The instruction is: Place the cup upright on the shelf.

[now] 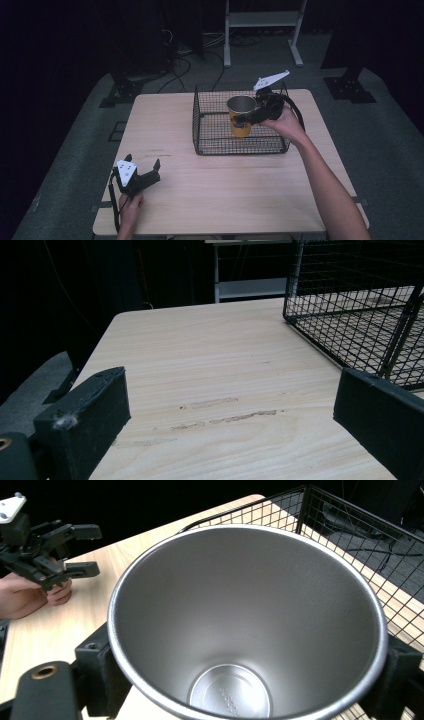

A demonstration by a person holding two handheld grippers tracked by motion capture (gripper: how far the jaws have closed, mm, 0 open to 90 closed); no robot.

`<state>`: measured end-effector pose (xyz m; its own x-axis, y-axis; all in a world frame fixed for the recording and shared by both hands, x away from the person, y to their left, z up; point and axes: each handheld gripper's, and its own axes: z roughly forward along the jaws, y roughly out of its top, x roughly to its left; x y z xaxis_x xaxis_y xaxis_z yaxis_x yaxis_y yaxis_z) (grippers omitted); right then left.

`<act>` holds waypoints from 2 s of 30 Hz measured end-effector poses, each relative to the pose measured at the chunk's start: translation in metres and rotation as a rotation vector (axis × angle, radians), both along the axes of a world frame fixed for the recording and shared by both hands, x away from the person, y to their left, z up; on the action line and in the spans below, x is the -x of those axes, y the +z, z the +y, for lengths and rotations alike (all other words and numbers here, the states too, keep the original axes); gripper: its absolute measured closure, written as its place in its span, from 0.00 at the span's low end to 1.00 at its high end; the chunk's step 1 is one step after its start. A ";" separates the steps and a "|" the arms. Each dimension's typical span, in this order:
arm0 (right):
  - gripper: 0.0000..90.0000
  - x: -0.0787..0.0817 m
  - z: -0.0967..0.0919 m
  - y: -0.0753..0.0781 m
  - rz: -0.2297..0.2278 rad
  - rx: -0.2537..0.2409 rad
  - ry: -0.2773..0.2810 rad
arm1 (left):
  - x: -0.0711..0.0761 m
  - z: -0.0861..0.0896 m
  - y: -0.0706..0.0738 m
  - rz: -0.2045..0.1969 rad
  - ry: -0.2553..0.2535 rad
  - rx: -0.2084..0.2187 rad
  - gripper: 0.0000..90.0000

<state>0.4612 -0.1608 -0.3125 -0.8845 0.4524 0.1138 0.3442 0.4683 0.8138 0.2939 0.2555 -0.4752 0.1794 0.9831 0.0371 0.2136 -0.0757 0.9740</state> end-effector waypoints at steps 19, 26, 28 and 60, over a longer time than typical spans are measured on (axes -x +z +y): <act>0.15 -0.038 0.005 -0.021 0.049 -0.007 -0.049 | 0.000 0.001 0.000 0.001 -0.002 0.002 0.01; 0.15 -0.046 0.010 -0.025 0.059 0.015 -0.054 | 0.000 0.001 0.000 0.000 -0.002 0.001 0.01; 0.15 -0.048 0.012 -0.025 0.061 0.009 -0.053 | 0.000 0.001 0.000 0.000 -0.002 0.001 0.01; 0.14 -0.077 0.031 -0.066 0.114 0.105 -0.072 | 0.000 0.001 0.000 -0.001 -0.003 0.002 0.01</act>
